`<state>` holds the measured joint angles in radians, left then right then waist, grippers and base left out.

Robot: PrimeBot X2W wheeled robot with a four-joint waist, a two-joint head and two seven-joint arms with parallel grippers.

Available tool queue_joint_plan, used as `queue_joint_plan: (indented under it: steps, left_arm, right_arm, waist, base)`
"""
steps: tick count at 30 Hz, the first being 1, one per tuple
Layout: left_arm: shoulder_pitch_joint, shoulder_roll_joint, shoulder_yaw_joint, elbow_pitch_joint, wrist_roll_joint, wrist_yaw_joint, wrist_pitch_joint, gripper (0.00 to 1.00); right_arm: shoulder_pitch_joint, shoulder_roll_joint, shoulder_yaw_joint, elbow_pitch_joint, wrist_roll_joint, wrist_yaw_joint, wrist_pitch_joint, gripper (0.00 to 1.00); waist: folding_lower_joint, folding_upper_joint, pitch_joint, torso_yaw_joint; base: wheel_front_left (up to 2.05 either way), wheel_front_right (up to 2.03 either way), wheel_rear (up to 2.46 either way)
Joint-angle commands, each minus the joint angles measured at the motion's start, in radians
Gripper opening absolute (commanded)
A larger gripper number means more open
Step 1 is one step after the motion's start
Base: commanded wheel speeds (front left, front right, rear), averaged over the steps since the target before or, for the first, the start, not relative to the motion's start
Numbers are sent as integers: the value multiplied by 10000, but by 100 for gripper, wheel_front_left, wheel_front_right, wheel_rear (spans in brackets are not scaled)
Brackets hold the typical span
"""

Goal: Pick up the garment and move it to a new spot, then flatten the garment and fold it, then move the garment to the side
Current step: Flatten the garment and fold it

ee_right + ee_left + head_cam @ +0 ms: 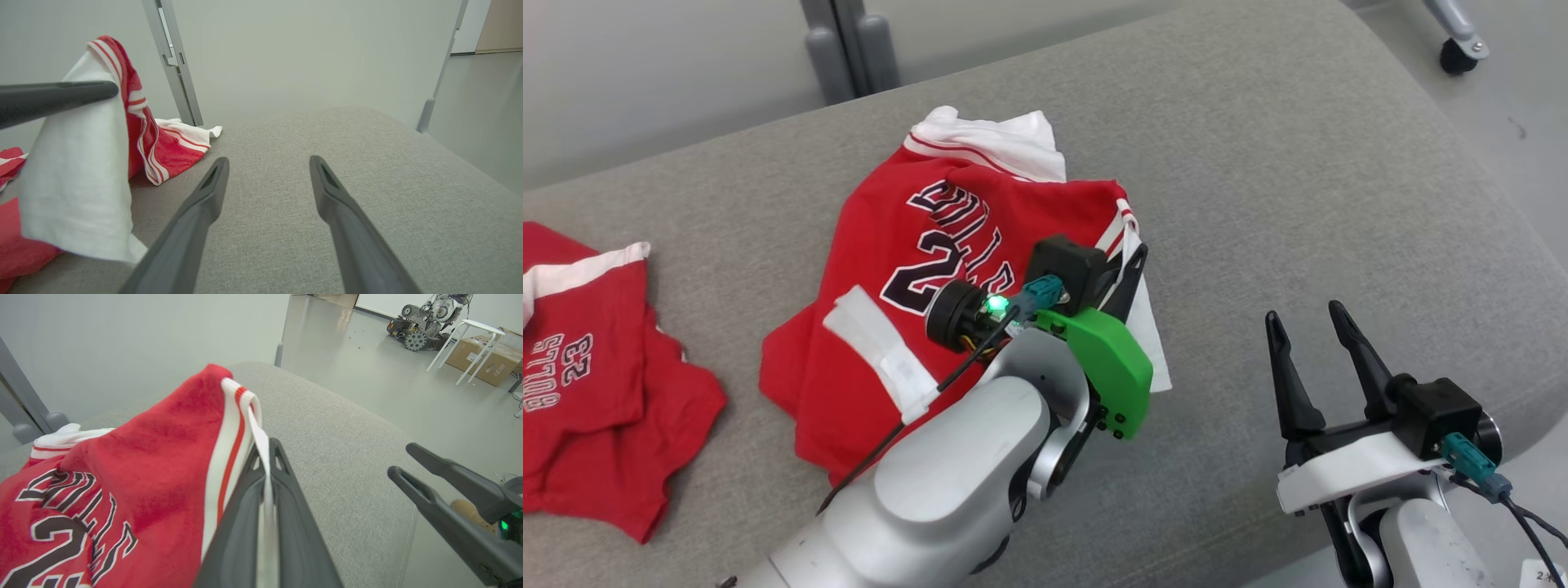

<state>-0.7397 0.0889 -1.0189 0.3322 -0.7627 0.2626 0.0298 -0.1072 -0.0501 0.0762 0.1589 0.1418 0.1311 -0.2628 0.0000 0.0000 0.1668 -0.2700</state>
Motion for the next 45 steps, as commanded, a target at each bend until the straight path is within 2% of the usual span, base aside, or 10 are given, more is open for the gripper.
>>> queue_joint_plan:
  steps: [1,6,7,8,11,16,22,34,38,45]
  left_arm:
    - [-350,-133,-156,433,12,-189,111,0]
    - [-1110,-350,-797,1877,45,-625,41,0]
    - [-1125,-378,-877,1829,-235,-730,-115,16]
    - [-1117,-376,-944,1777,-411,-746,-236,42]
    - [-1240,-351,-1378,1562,-1000,-653,-560,100]
    - [-1458,-349,-1907,1277,-1691,-358,-987,100]
    - [-985,-344,-1448,1159,-2561,233,-1755,100]
    - [1347,2514,74,1192,-3291,1697,-2616,100]
    - [1715,2987,432,1450,-3597,1821,-2620,100]
    - [1856,2586,478,1965,-4262,1067,-2010,100]
  right_arm:
    - [-43,-10,7,48,142,-5,-37,100]
    - [126,-7,82,168,378,-5,-37,100]
    - [166,-7,72,190,427,-5,-37,100]
    - [187,-4,62,205,449,-5,-37,100]
    - [251,-7,25,249,499,-5,-37,100]
    - [287,-8,-54,254,451,-5,-37,100]
    - [364,-13,-313,118,318,-5,-37,100]
    - [753,-10,-638,-15,-85,-5,-37,100]
    - [718,-13,-566,-4,-218,-5,-39,100]
    - [418,-14,-355,22,-301,-5,-37,100]
  waist:
    - [0,0,248,-970]
    - [0,0,441,-1692]
    - [0,0,462,-1800]
    - [0,0,465,-1851]
    - [0,0,459,-1890]
    - [0,0,296,-1588]
    - [0,0,12,-1009]
    - [0,0,-299,283]
    - [0,0,-275,617]
    - [0,0,-154,814]
  base:
    - [0,0,0]
    - [0,0,0]
    - [0,0,0]
    - [0,0,0]
    - [0,0,0]
    - [0,0,0]
    - [0,0,0]
    - [0,0,0]
    - [0,0,0]
    - [0,0,0]
